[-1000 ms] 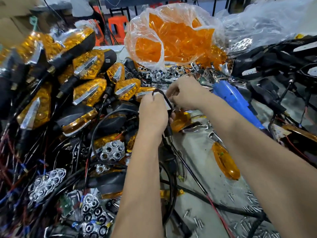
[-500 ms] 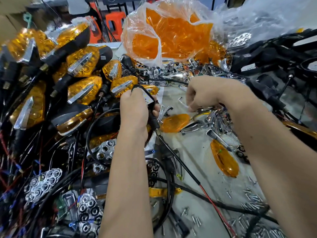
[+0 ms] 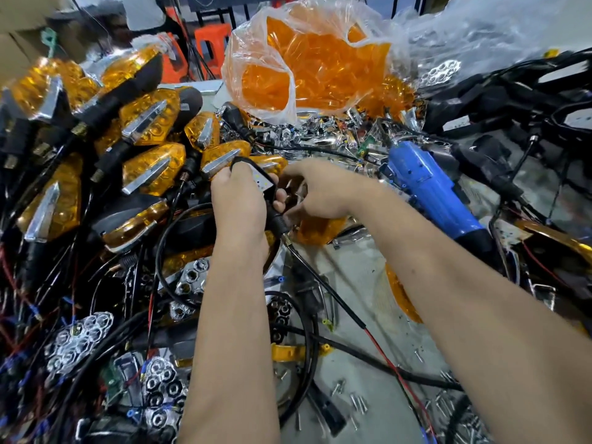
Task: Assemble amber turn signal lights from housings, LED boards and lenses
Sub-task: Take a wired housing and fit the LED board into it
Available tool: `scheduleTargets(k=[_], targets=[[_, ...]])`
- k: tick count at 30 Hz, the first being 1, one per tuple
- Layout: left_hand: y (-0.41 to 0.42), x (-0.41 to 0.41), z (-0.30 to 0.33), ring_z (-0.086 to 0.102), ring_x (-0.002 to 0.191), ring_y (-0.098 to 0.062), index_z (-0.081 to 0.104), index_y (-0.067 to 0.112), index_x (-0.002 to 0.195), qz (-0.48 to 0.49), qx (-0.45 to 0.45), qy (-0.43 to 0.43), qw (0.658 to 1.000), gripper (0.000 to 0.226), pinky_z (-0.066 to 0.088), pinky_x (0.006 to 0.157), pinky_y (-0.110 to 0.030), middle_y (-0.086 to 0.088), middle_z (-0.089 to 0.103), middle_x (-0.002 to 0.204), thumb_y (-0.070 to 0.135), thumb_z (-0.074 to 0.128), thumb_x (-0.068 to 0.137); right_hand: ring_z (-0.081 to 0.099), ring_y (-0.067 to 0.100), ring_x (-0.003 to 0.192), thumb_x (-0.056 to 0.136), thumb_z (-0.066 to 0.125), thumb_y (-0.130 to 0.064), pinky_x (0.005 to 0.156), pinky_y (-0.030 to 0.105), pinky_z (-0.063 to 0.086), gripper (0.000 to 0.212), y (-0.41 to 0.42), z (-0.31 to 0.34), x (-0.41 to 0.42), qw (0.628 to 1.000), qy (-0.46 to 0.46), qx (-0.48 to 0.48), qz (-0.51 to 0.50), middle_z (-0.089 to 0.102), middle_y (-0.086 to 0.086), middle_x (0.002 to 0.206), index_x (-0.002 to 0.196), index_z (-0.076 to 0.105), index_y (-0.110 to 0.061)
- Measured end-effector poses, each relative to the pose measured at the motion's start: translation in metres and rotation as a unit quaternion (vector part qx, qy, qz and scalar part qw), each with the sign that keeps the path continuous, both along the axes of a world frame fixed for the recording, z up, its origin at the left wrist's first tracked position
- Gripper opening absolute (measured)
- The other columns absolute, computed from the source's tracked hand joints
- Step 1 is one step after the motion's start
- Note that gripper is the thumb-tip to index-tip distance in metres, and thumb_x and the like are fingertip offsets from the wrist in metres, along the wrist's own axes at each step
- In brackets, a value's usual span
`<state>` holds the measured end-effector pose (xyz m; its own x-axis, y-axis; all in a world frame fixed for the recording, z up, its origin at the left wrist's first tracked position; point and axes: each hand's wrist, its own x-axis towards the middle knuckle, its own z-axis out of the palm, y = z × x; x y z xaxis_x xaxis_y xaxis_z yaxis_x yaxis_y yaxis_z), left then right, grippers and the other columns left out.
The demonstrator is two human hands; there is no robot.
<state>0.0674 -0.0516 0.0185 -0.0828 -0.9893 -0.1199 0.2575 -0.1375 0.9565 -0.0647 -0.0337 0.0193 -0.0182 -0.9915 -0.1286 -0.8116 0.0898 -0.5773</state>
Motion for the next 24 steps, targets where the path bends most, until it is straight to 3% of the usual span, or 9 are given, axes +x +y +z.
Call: scheduleTargets(k=[2,5,7,10,15,18,21,24], targets=[[0.000,0.000,0.001,0.051,0.042,-0.016,0.048,0.004,0.092,0.000,0.003,-0.001,1.000,0.018,0.037,0.041,-0.022,-0.009,0.057,0.069,0.007,0.032,0.100,0.065,0.022,0.090,0.075,0.092,-0.031,0.075,0.033,0.053,0.045,0.003,0.001,-0.009,1.000,0.012,0.021,-0.001,0.068,0.001,0.100,0.111,0.069,-0.020],[0.002,0.000,0.001,0.050,0.042,-0.016,0.046,0.007,0.091,-0.005,0.008,0.001,1.000,0.018,0.037,0.041,-0.022,-0.006,0.056,0.067,0.007,0.031,0.101,0.067,0.024,0.091,0.086,0.081,-0.020,0.065,0.030,0.051,0.011,0.006,-0.003,-0.028,0.997,0.066,0.014,-0.041,0.071,0.004,0.101,0.086,0.070,-0.023],[0.002,0.001,0.001,0.050,0.041,-0.015,0.047,0.008,0.087,-0.005,0.003,-0.004,1.000,0.021,0.037,0.041,-0.021,-0.005,0.056,0.065,0.007,0.031,0.101,0.066,0.021,0.083,0.089,0.079,-0.024,0.061,0.027,0.045,0.011,0.008,-0.005,-0.041,0.991,0.101,0.010,-0.085,0.072,0.006,0.093,0.083,0.073,-0.018],[0.002,-0.001,0.000,0.050,0.041,-0.015,0.048,0.008,0.084,0.004,0.002,-0.009,1.000,0.024,0.036,0.042,-0.021,-0.005,0.057,0.066,0.008,0.031,0.102,0.062,0.018,0.074,0.087,0.083,-0.030,0.054,0.025,0.042,0.018,0.011,-0.001,-0.048,0.991,0.082,0.037,-0.095,0.069,0.003,0.085,0.088,0.074,-0.014],[-0.001,-0.003,-0.003,0.052,0.043,-0.017,0.049,0.008,0.082,0.018,-0.011,-0.029,0.999,0.024,0.038,0.041,-0.023,-0.008,0.058,0.067,0.009,0.034,0.101,0.071,0.027,0.092,0.094,0.074,-0.040,0.073,0.036,0.058,0.030,-0.003,0.008,-0.025,0.993,0.036,-0.020,-0.108,0.075,0.010,0.097,0.097,0.076,-0.010],[-0.002,-0.003,-0.004,0.052,0.042,-0.017,0.048,0.007,0.083,0.017,-0.006,-0.025,1.000,0.022,0.037,0.040,-0.023,-0.008,0.058,0.068,0.010,0.034,0.100,0.069,0.031,0.095,0.095,0.068,-0.049,0.088,0.040,0.055,0.046,-0.019,0.003,0.000,0.993,0.040,0.012,-0.109,0.073,0.014,0.098,0.100,0.071,-0.003],[-0.004,-0.002,-0.006,0.052,0.043,-0.019,0.049,0.005,0.078,0.021,-0.019,-0.040,0.999,0.024,0.036,0.039,-0.023,-0.007,0.059,0.059,0.009,0.034,0.097,0.063,0.031,0.091,0.101,0.063,-0.028,0.079,0.037,0.046,0.025,-0.038,-0.004,0.017,0.990,-0.039,0.024,-0.136,0.067,0.010,0.088,0.084,0.057,-0.010],[-0.006,-0.001,-0.007,0.052,0.044,-0.021,0.050,0.003,0.079,0.027,-0.036,-0.053,0.998,0.024,0.037,0.040,-0.024,-0.005,0.059,0.054,0.009,0.034,0.096,0.064,0.032,0.090,0.100,0.060,-0.008,0.081,0.040,0.054,0.001,-0.051,-0.006,0.022,0.988,-0.065,0.004,-0.142,0.064,0.012,0.092,0.099,0.060,-0.008]])
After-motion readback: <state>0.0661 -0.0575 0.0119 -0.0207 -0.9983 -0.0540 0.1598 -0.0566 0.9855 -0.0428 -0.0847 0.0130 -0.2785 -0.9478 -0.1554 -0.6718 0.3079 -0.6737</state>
